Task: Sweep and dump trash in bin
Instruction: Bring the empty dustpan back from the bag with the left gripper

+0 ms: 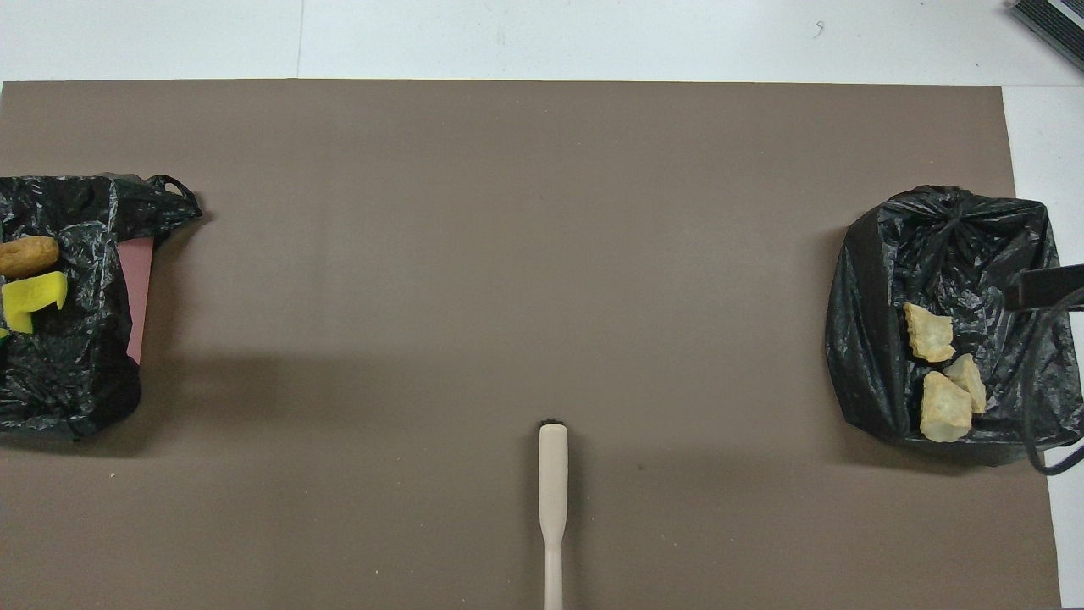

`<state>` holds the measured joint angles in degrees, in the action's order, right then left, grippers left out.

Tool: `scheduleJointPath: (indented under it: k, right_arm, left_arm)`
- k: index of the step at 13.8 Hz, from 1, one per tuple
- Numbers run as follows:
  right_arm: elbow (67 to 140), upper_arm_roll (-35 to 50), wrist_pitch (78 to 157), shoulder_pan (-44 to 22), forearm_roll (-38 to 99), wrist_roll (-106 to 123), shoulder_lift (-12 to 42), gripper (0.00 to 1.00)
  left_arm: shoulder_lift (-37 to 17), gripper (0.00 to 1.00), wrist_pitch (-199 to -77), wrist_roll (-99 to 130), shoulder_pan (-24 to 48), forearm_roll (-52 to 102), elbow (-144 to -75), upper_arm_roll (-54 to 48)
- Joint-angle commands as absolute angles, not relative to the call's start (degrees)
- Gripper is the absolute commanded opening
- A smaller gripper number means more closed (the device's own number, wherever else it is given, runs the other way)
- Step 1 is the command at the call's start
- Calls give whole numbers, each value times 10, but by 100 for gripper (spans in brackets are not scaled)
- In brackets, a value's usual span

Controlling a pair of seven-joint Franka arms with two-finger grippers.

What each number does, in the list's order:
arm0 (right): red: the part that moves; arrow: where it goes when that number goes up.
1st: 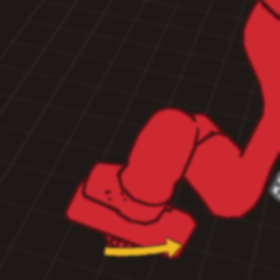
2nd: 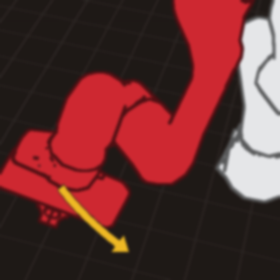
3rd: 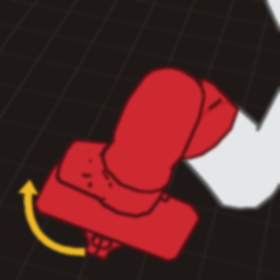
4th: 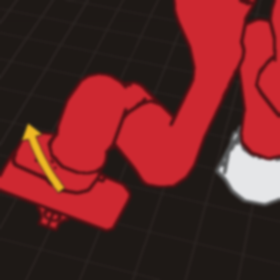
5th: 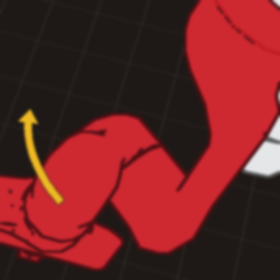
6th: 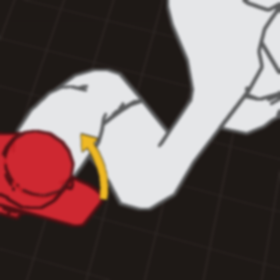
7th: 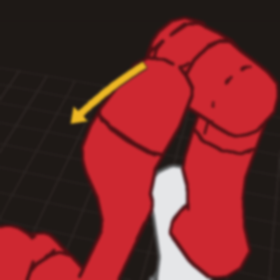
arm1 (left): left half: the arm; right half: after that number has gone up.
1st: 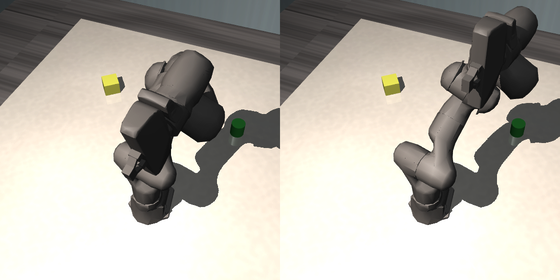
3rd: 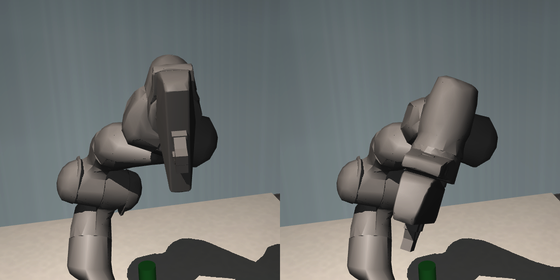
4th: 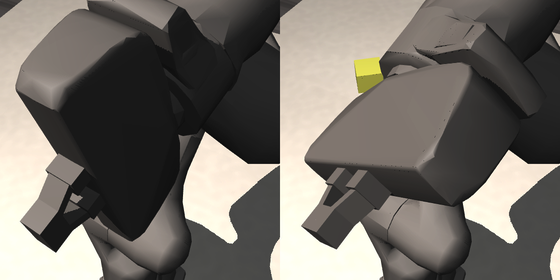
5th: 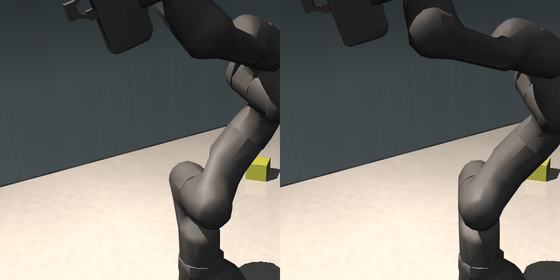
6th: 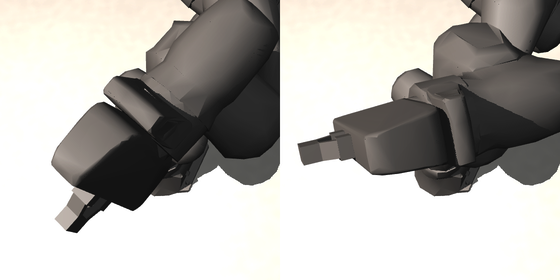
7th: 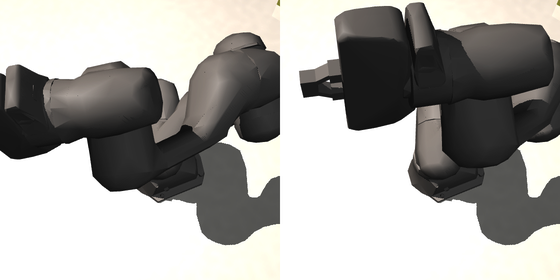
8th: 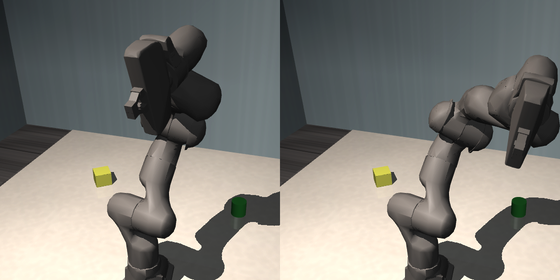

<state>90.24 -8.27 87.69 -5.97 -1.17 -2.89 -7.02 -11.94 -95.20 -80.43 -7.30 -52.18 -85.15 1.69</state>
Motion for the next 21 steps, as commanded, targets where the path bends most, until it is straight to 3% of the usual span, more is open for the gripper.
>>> scheduleJointPath:
  k: [1, 12, 21]
  right_arm:
    - [900, -83, 858, -62, -11, -22, -71, 100]
    - [901, -80, 853, -60, -11, -22, -80, 100]
    - [901, -79, 853, -60, -11, -22, -80, 100]
  left_arm:
    - [-102, 0, -893, -719, -44, -448, -862, 20]
    - [-93, 0, -897, -768, -40, -543, -867, 21]
    - [-77, 0, -790, -529, 53, -326, -867, 10]
